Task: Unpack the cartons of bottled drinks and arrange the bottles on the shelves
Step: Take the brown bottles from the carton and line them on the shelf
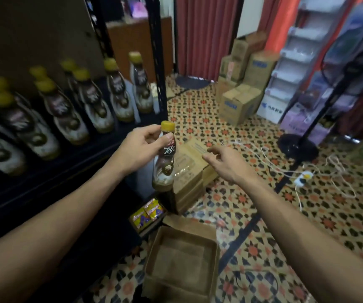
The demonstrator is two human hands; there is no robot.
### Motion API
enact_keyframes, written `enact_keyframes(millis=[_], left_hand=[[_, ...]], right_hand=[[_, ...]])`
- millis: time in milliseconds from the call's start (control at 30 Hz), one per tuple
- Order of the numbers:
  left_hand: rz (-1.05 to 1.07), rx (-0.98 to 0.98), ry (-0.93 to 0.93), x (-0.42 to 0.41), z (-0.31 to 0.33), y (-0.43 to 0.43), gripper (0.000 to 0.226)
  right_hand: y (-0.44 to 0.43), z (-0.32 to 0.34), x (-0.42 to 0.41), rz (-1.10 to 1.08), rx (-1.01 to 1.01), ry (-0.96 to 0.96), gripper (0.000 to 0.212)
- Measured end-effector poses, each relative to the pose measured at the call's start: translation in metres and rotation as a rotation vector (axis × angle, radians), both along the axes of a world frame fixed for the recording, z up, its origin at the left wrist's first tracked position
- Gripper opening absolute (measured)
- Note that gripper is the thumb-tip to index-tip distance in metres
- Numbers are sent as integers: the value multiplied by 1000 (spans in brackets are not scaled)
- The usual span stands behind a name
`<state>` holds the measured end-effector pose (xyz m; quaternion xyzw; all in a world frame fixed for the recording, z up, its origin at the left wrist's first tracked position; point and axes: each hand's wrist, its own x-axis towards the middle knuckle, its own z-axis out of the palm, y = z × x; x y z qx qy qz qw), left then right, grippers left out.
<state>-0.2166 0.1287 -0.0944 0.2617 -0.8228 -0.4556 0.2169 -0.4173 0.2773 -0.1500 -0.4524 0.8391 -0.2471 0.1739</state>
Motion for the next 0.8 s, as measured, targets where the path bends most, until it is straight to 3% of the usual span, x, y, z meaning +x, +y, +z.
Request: enact_keyframes(millis=[333,633,800], left_hand=[[243,-288,196,51,127,-31,23],[482,-412,205,79,196,-86,34],[574,-388,153,74,209,-121,27]], right_hand=[[-53,133,39,197,-311,116,46],[-121,173,58,293,-335,128,42],[-163,185,65,310,-335,185,45]])
